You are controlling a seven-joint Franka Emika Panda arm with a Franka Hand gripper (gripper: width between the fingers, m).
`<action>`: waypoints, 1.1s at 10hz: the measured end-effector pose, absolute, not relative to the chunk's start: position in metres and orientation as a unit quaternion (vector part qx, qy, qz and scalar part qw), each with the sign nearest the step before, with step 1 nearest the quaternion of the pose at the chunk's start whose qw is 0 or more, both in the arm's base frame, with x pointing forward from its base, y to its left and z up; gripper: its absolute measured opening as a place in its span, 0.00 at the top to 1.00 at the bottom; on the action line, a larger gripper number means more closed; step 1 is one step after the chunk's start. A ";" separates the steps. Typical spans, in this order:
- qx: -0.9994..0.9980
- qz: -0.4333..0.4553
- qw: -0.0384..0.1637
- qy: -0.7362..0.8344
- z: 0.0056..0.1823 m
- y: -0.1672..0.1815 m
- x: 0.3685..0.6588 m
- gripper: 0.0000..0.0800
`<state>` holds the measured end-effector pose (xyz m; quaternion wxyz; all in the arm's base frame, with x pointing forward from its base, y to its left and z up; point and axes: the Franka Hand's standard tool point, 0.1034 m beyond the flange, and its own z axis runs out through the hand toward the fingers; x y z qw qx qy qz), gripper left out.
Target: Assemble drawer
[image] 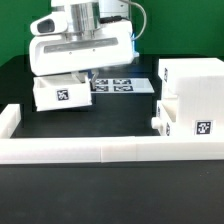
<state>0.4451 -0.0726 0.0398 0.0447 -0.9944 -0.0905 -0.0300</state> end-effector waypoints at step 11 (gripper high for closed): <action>-0.924 -0.009 0.050 -0.378 0.070 -0.049 0.482 0.94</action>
Offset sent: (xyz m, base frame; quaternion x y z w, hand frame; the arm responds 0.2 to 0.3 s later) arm 0.0266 0.0120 0.0268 0.0199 -0.0420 -0.1404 0.9890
